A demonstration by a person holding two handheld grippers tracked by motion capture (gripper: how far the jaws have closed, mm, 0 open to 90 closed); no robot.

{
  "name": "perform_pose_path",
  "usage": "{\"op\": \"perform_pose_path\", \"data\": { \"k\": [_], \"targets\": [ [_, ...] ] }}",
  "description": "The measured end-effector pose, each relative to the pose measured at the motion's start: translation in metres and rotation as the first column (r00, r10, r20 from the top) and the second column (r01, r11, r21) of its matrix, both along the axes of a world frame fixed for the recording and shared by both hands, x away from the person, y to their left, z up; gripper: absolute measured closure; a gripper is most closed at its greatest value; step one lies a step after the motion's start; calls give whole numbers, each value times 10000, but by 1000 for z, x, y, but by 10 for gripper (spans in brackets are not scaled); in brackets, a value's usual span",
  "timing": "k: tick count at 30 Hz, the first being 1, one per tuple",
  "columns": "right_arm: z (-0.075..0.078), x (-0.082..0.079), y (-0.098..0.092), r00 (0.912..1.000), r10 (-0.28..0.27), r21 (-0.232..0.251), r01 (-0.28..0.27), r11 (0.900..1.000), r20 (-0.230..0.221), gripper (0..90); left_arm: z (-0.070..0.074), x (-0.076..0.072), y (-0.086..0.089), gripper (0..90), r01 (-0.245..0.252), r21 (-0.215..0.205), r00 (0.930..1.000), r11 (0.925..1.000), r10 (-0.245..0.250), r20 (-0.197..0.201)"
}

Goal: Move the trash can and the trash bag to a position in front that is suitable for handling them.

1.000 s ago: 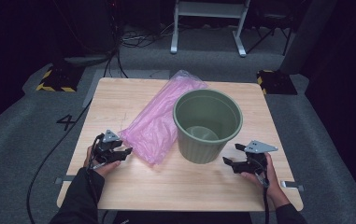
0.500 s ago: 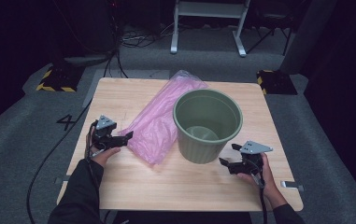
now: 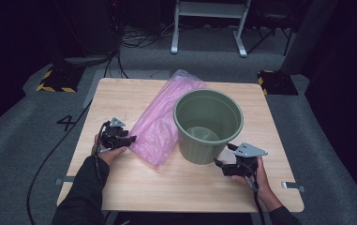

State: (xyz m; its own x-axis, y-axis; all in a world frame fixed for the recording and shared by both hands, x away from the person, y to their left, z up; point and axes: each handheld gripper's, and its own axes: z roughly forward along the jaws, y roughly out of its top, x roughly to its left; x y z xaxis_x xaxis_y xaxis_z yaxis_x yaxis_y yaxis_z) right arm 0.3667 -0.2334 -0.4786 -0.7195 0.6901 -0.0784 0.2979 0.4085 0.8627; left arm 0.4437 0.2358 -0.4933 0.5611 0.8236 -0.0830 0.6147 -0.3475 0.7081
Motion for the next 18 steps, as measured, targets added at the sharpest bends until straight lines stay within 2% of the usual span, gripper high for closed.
{"op": "perform_pose_path", "data": {
  "k": [1, 2, 4, 8, 11, 12, 14, 16, 18],
  "targets": [
    [0, 0, 0, 10000, 0, 0, 0, 10000, 0, 171, 0, 0, 0, 588, 0, 0, 10000, 10000, 0, 0],
    [0, 0, 1, 10000, -29, 3, 29, 10000, 53, 154, 0, -1, 0, 588, 81, 111, 10000, 9999, -81, 32],
    [0, 1, 2, 9999, -140, 41, 140, 9999, 77, 154, -1, -4, 0, 686, 268, 217, 9996, 9994, -270, 82],
    [0, 2, 3, 9997, -231, 170, 231, 9996, 16, 154, -1, -10, 0, 740, 548, 172, 9985, 9984, -547, -75],
    [0, 2, 3, 9996, -268, 196, 267, 9995, 45, 154, 1, -13, -2, 775, 681, 333, 9975, 9971, -675, -193],
    [0, 2, 3, 9996, -283, 199, 282, 9994, 59, 154, 1, -16, -2, 782, 767, 438, 9970, 9961, -764, -81],
    [0, 3, 2, 9993, -355, 172, 354, 9992, 92, 154, -1, -23, -3, 788, 829, 259, 9966, 9962, -828, -33],
    [0, 5, 0, 9989, -466, 219, 464, 9987, 87, 156, -1, -28, -3, 792, 944, -30, 9954, 9955, -944, -184],
    [0, 7, -2, 9983, -590, 266, 589, 9979, 31, 159, -2, -34, -5, 795, 1016, -58, 9947, 9948, -1017, -151]
  ]
}}
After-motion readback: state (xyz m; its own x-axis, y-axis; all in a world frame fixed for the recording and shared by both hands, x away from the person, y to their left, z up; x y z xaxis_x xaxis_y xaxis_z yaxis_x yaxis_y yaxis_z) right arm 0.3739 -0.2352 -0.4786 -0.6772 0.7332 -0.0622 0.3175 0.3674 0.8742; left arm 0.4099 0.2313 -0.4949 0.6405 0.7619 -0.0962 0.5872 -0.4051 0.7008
